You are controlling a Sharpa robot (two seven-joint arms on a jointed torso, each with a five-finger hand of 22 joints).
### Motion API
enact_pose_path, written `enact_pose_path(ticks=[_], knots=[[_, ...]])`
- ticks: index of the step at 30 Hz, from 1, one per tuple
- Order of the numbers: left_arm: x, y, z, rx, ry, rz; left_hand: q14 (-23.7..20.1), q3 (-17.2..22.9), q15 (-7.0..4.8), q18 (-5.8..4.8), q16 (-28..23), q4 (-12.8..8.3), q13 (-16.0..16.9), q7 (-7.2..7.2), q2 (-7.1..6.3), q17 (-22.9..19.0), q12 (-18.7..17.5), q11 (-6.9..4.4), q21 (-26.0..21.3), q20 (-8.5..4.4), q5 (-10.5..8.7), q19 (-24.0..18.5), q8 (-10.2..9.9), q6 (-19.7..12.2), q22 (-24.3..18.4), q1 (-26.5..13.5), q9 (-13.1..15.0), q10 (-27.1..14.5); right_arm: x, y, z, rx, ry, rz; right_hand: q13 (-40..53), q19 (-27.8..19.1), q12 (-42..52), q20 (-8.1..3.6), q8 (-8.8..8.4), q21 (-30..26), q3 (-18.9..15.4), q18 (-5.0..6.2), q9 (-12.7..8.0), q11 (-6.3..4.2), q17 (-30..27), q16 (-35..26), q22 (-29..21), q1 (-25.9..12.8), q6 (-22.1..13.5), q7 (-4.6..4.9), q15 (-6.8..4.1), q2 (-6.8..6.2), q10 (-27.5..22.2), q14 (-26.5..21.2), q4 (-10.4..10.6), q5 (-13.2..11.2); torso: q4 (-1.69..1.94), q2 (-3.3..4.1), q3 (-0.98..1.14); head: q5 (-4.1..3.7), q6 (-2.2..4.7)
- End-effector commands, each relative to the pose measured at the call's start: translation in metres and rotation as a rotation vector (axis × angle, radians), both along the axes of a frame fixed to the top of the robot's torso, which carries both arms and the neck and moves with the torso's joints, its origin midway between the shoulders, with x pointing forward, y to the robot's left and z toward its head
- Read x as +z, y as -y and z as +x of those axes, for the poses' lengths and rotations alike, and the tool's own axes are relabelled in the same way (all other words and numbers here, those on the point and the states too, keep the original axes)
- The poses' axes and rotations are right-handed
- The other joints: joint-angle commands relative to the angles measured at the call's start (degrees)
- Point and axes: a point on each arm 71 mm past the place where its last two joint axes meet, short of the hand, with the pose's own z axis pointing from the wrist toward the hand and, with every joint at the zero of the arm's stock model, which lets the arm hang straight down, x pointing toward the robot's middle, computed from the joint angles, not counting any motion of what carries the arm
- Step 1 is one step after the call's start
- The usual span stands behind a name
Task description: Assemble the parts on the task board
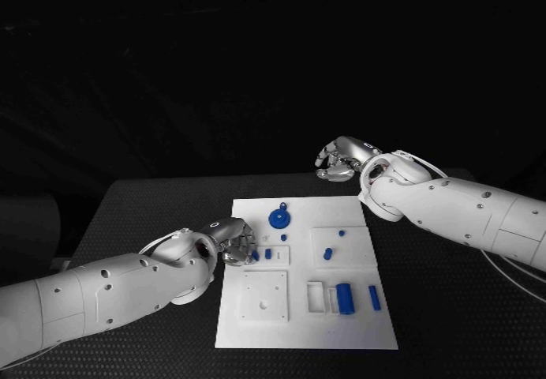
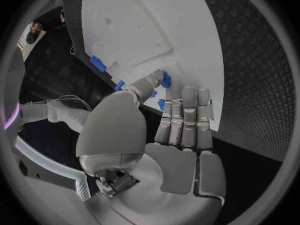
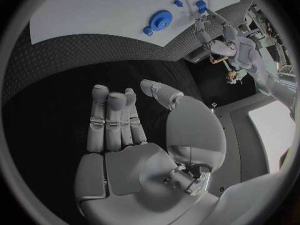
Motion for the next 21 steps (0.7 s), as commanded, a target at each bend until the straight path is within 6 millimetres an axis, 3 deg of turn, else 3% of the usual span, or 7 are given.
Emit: enact_pose_path(ticks=[1,11,21], knots=[[-0.0012,0.0015,-0.0006,0.009,0.001,0.015,0.1,0.05,-0.38,-0.53,0.47,-0.42,0.44,-0.15,-0.43,0.17,1.08,-0.4,0.38,-3.09,-0.17,0.59,0.75,0.48,1.25,0.02,0.53,-0.11,-0.0002,-0.001,-0.0004,0.012,-0.001,-0.003,-0.05,0.26,0.25,0.16,-0.23,-0.25,-0.12,0.87,0.06,0.17,0.09,-0.25,0.08,-0.22,0.1,0.4,-0.01,0.13,-0.04,0.31,-0.15,0.22,-0.01,-0.03,0.07,0.08,0.01],[-0.0011,0.0033,-0.0005,0.015,0.006,0.024,0.61,-0.16,-1.25,-0.63,2.64,-0.56,1.43,-0.99,-0.48,0.79,4.59,-1.16,1.51,-3.87,-0.18,1.3,3.49,1.16,1.3,0.09,2.93,-0.26,-0.0001,-0.0014,-0.0005,0.013,0.001,-0.003,-0.08,0.27,0.27,0.15,-0.24,-0.27,-0.1,0.87,0.06,0.17,0.11,-0.27,0.1,-0.19,0.08,0.4,-0.01,0.14,-0.05,0.31,-0.17,0.23,-0.02,-0.02,0.06,0.21,0.14],[-0.001,0.0074,-0.0018,0.006,0.0,0.022,0.68,0.0,-1.6,-0.68,3.48,-0.6,1.63,-1.27,-0.19,0.97,5.81,-1.47,1.98,-4.21,-0.06,1.5,4.53,1.27,1.31,0.22,3.81,-0.19,-0.0002,-0.0014,-0.0003,0.013,0.001,-0.003,-0.12,0.27,0.29,0.15,-0.24,-0.29,-0.08,0.87,0.06,0.17,0.13,-0.29,0.11,-0.16,0.06,0.4,-0.01,0.14,-0.05,0.32,-0.21,0.22,-0.02,-0.01,0.07,0.2,0.18]])
